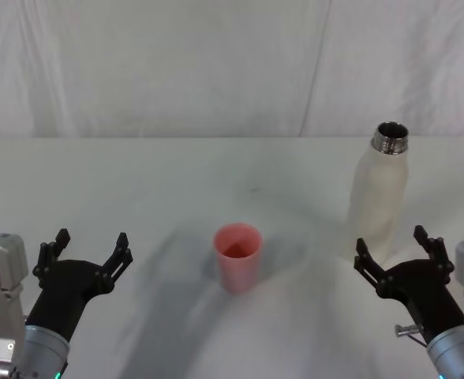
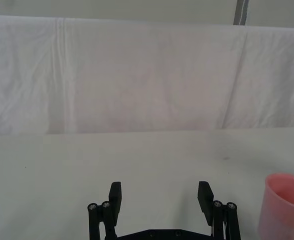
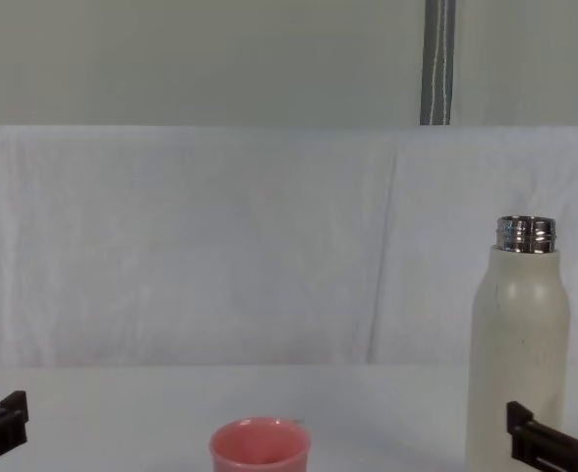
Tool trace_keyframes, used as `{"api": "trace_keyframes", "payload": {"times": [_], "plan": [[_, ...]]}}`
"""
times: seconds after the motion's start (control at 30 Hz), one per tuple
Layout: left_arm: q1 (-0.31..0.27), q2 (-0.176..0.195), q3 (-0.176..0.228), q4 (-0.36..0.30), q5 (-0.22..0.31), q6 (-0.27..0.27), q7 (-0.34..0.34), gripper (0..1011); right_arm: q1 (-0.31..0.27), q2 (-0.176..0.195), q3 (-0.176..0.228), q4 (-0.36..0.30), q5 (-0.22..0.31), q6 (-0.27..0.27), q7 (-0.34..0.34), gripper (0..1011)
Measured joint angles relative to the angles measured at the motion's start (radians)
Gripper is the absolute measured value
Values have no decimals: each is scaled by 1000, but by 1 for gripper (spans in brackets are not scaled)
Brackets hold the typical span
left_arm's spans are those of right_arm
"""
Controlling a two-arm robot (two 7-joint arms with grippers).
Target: Grasp the thermos with one hand and pour water into the cup lid.
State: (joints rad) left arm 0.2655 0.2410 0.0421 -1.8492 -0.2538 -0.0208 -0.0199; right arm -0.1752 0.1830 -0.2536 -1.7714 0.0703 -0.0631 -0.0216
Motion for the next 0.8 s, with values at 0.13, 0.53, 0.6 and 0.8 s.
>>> {"api": "trace_keyframes", "payload": {"times": [0.13,0.53,0.6,0.8], "plan": [[0,0,0,0,0,0,0,1001,-2,-16,28,3,26,12,21,1001],[0,0,0,0,0,0,0,1001,39,-61,78,48,64,26,72,1001],[0,0,0,0,0,0,0,1001,45,-66,82,56,67,25,78,1001],[0,0,0,0,0,0,0,1001,74,-80,96,85,67,19,101,1001]]}}
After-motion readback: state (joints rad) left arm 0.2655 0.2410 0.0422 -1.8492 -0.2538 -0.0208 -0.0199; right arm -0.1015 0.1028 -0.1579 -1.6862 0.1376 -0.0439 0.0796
